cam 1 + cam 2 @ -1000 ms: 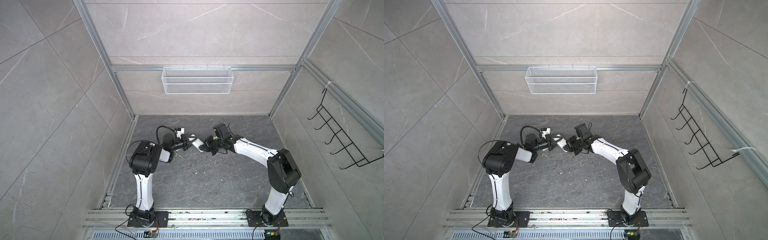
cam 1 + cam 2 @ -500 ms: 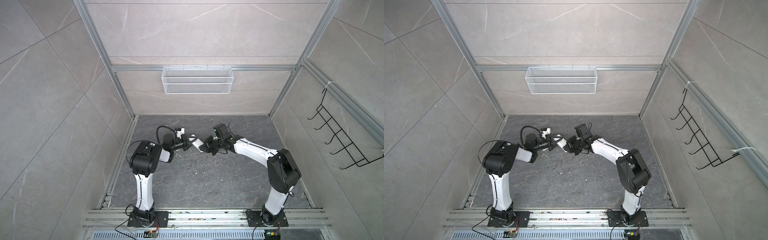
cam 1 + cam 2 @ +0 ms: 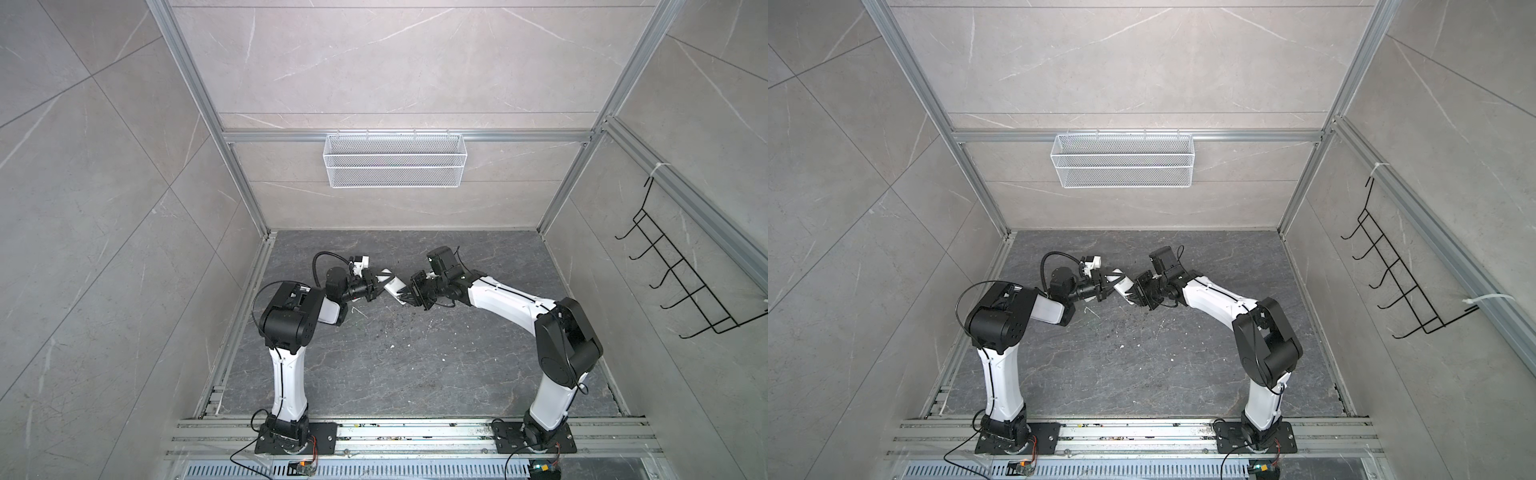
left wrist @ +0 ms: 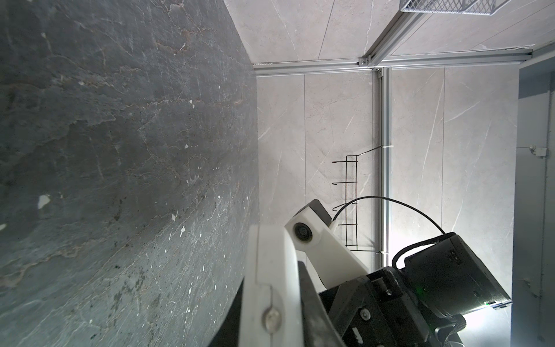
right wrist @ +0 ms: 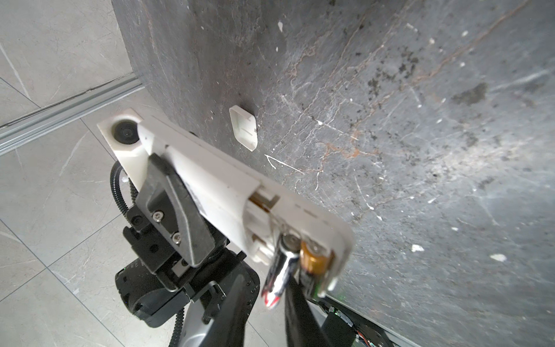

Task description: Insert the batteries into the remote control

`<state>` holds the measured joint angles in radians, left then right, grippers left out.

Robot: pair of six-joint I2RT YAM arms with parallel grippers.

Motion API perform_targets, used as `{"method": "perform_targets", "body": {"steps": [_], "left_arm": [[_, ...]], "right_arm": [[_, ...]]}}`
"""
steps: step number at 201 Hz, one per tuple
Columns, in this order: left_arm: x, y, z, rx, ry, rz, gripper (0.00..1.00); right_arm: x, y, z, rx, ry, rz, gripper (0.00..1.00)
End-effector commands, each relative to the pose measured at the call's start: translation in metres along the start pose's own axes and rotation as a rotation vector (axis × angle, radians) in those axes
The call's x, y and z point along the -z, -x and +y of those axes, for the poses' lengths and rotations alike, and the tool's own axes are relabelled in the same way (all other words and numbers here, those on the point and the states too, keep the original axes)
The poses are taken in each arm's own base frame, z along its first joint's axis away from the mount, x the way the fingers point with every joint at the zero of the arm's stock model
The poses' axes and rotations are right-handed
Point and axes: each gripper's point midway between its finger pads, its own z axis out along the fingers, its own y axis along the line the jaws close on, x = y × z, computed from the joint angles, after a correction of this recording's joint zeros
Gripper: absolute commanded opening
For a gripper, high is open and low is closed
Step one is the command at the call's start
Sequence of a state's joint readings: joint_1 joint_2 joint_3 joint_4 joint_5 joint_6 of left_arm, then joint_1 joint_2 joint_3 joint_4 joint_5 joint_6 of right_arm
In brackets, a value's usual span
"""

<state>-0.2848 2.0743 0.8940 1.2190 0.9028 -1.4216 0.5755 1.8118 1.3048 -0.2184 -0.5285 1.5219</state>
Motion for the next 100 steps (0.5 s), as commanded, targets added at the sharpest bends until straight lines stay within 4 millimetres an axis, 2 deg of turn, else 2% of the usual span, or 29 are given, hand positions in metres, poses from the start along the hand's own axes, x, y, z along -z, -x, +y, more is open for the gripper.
{"method": "perform_targets", "body": {"steps": [1,58,74,84,100], "left_arm": [[0.004,0.003,-0.031,-0.074,-0.063,0.013,0.00],[0.005,0.003,-0.029,-0.027,-0.049,0.014,0.00],[0.005,0.002,-0.030,0.005,-0.043,0.020,0.00],[0.005,0.000,-0.032,0.019,-0.043,0.034,0.00],[0.007,-0.004,-0.036,0.038,-0.041,0.055,0.00]], "right_arm": [[0.020,-0.008,0.009,0.043,0.013,-0.004,0.27],[0.039,-0.016,0.019,0.150,0.001,-0.025,0.29],[0.047,-0.016,0.030,0.298,-0.008,-0.036,0.30],[0.053,-0.015,0.039,0.450,-0.027,-0.048,0.33],[0.064,-0.009,0.038,0.670,-0.139,-0.085,0.39]]}}
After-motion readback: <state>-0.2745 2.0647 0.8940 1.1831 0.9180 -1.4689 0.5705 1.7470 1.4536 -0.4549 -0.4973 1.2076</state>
